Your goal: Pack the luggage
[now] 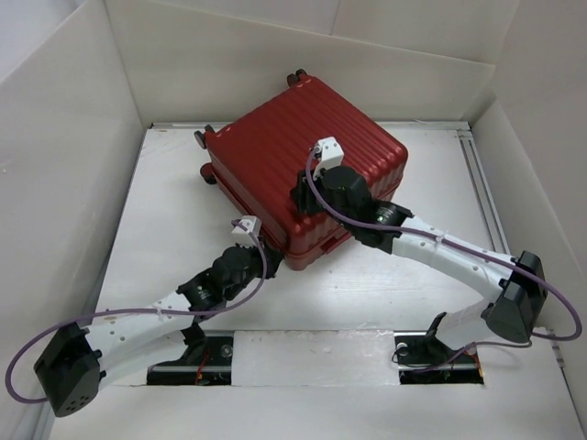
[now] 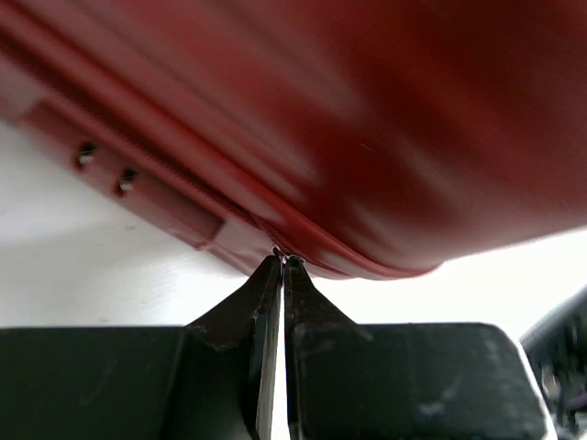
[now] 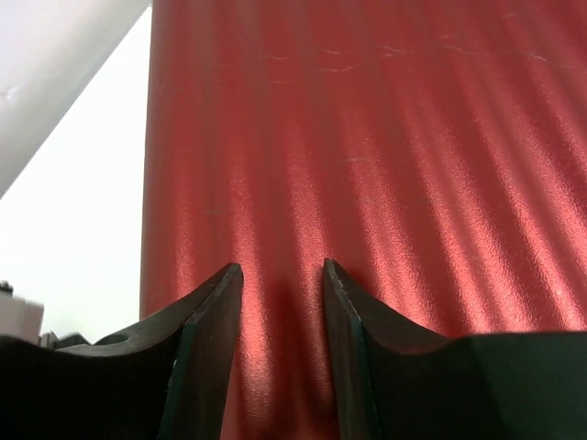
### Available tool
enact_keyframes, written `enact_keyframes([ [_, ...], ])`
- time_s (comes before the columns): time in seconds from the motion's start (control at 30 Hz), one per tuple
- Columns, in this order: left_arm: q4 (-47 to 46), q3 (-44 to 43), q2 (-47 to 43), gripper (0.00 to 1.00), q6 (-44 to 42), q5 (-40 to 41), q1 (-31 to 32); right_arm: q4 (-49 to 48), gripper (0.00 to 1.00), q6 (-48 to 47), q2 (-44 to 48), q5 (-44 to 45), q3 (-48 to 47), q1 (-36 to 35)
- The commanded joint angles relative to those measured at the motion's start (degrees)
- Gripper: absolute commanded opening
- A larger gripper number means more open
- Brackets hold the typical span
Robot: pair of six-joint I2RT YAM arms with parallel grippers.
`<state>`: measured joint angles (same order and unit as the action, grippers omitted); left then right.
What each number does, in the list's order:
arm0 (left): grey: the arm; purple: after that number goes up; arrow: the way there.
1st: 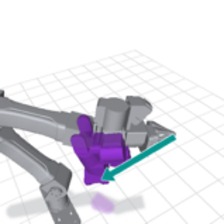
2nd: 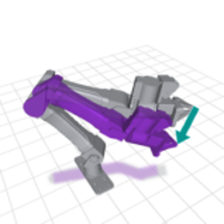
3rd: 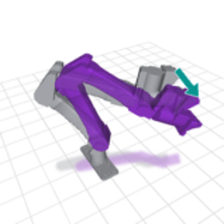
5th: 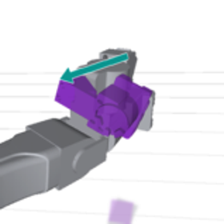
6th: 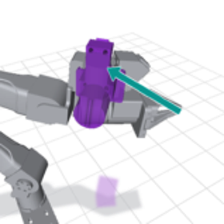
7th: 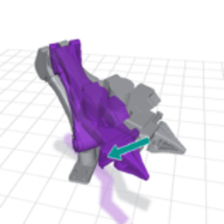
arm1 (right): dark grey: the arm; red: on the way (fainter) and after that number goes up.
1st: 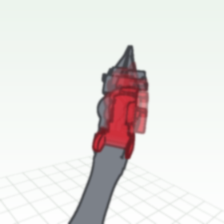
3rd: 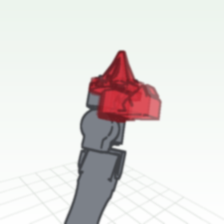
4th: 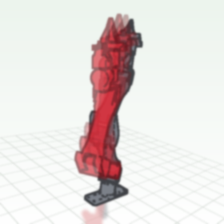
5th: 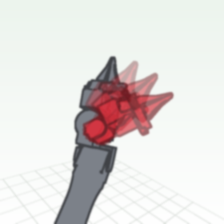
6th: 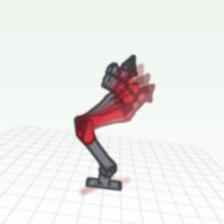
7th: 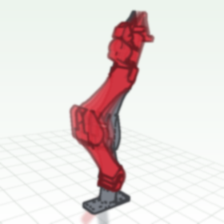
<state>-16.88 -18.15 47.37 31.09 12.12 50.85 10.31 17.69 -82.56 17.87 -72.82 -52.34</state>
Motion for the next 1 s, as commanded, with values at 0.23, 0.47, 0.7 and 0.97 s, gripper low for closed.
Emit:
enact_keyframes([
  [0.23, 3.09, -5.39, -0.53, 0.00, 4.77, 12.41, -16.28, 4.20, 0.46, -0.03, -0.76, -6.71, 11.90, 4.00],
  [0.47, -1.48, -9.70, 4.56, 0.00, 8.55, 5.73, -26.41, 2.88, 0.45, -0.03, 0.30, -9.78, 17.01, 6.28],
  [0.7, -0.44, -6.20, -2.52, 0.00, 9.07, 5.19, -23.35, 4.28, 0.61, -0.03, 5.29, -8.91, 13.86, 6.28],
  [0.97, 4.32, -2.50, -8.01, 0.00, 6.79, 4.32, -23.34, 14.72, 0.74, -1.27, -1.27, -0.40, -9.87, 6.03],
])
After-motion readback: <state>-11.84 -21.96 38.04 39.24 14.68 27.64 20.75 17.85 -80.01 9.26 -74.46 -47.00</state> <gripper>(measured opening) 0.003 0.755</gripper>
